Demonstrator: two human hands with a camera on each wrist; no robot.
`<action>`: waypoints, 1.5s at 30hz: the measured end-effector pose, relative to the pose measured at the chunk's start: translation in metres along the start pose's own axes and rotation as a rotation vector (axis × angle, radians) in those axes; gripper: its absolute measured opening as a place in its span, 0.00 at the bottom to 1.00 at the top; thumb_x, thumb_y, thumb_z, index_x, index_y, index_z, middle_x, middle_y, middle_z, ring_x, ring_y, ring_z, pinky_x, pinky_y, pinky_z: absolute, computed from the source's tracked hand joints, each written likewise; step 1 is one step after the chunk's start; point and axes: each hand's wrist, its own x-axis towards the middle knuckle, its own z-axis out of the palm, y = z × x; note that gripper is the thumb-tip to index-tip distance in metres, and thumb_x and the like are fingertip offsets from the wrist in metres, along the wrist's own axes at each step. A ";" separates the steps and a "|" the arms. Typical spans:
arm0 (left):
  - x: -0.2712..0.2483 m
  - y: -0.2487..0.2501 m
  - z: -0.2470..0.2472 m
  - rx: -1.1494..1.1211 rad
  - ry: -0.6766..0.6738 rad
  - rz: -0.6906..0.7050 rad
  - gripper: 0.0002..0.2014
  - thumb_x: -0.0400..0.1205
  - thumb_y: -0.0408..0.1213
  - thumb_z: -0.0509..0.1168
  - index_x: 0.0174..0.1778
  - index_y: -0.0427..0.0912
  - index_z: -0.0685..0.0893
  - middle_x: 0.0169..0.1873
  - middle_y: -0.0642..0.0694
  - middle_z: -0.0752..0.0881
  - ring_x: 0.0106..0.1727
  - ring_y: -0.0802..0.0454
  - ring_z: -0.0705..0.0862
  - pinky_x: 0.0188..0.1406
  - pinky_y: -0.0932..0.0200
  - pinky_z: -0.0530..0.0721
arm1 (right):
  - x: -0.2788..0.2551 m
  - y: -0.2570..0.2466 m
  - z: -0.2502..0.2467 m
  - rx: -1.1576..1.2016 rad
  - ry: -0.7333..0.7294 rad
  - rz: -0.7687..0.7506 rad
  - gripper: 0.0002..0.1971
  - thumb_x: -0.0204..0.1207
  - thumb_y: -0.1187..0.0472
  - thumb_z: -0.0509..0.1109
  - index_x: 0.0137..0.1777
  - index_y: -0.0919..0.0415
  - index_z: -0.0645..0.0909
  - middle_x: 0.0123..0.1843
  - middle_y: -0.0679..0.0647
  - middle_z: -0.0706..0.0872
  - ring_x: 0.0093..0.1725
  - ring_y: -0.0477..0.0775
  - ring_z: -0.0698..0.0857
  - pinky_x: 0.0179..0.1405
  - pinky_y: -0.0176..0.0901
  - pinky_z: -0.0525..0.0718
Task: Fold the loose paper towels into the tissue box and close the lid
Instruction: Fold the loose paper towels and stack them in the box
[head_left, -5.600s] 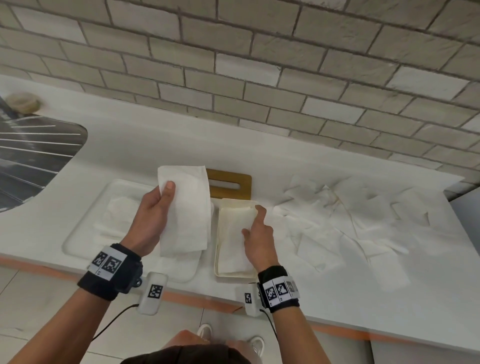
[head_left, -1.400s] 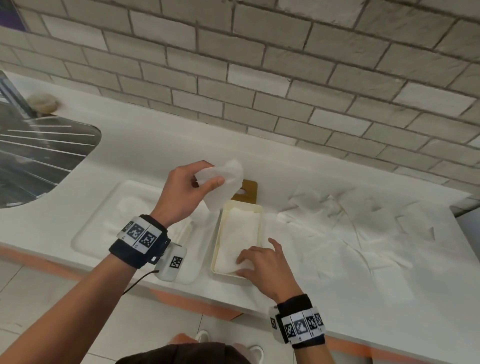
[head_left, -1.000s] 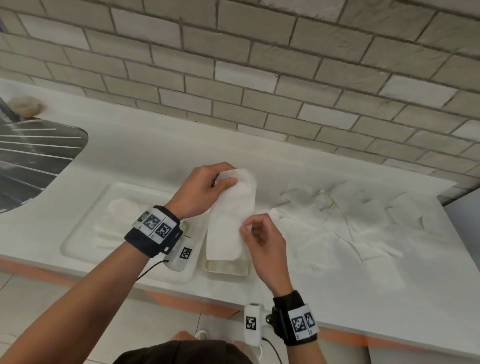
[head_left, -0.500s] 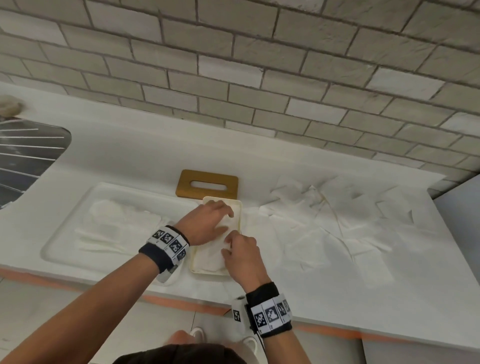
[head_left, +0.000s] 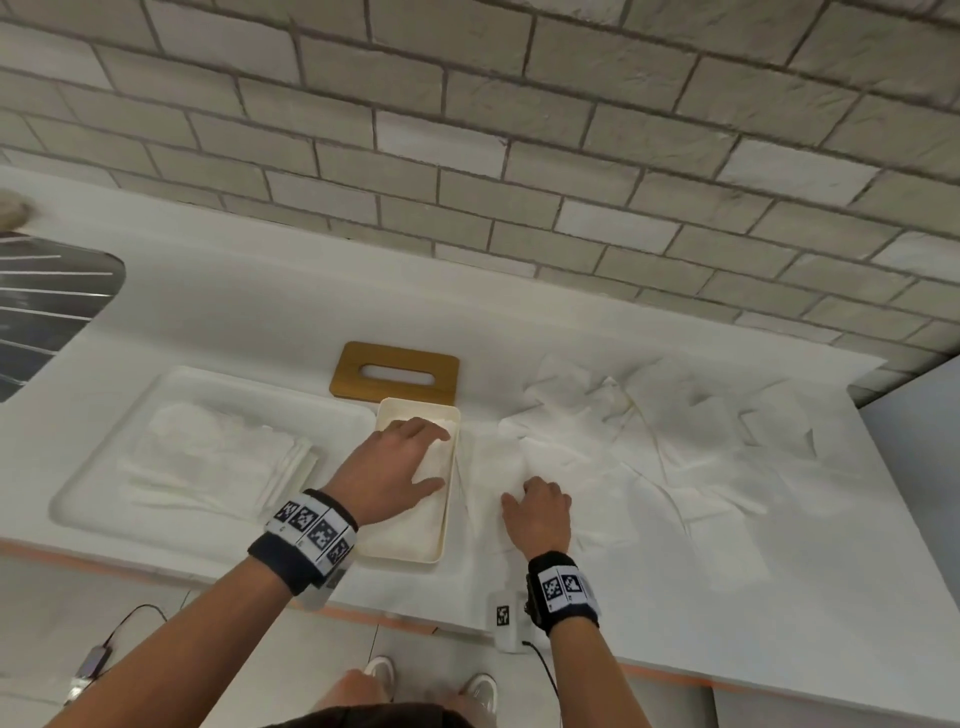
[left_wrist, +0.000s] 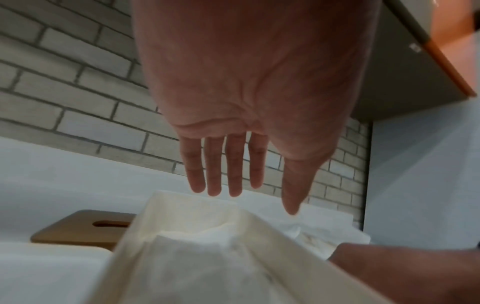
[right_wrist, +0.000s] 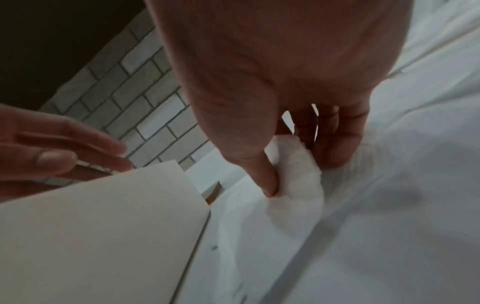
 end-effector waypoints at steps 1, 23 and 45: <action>-0.002 0.004 0.000 -0.046 0.043 -0.010 0.27 0.87 0.55 0.70 0.81 0.55 0.73 0.78 0.53 0.80 0.78 0.49 0.78 0.70 0.49 0.84 | 0.001 -0.001 -0.003 0.058 -0.006 -0.010 0.19 0.90 0.50 0.68 0.72 0.63 0.79 0.70 0.60 0.82 0.73 0.65 0.79 0.71 0.53 0.78; 0.026 0.095 -0.055 -1.266 0.323 -0.005 0.15 0.94 0.47 0.59 0.76 0.52 0.80 0.68 0.53 0.90 0.70 0.52 0.89 0.70 0.44 0.88 | -0.102 -0.056 -0.145 0.888 0.323 -0.384 0.03 0.86 0.56 0.78 0.56 0.49 0.87 0.55 0.40 0.93 0.56 0.43 0.91 0.54 0.33 0.85; -0.048 -0.039 -0.054 -1.668 0.340 -0.334 0.19 0.90 0.49 0.65 0.70 0.41 0.87 0.69 0.31 0.88 0.64 0.36 0.91 0.55 0.49 0.93 | -0.100 -0.163 -0.116 1.036 0.028 -0.494 0.11 0.93 0.53 0.70 0.58 0.62 0.84 0.55 0.59 0.92 0.56 0.63 0.92 0.55 0.59 0.90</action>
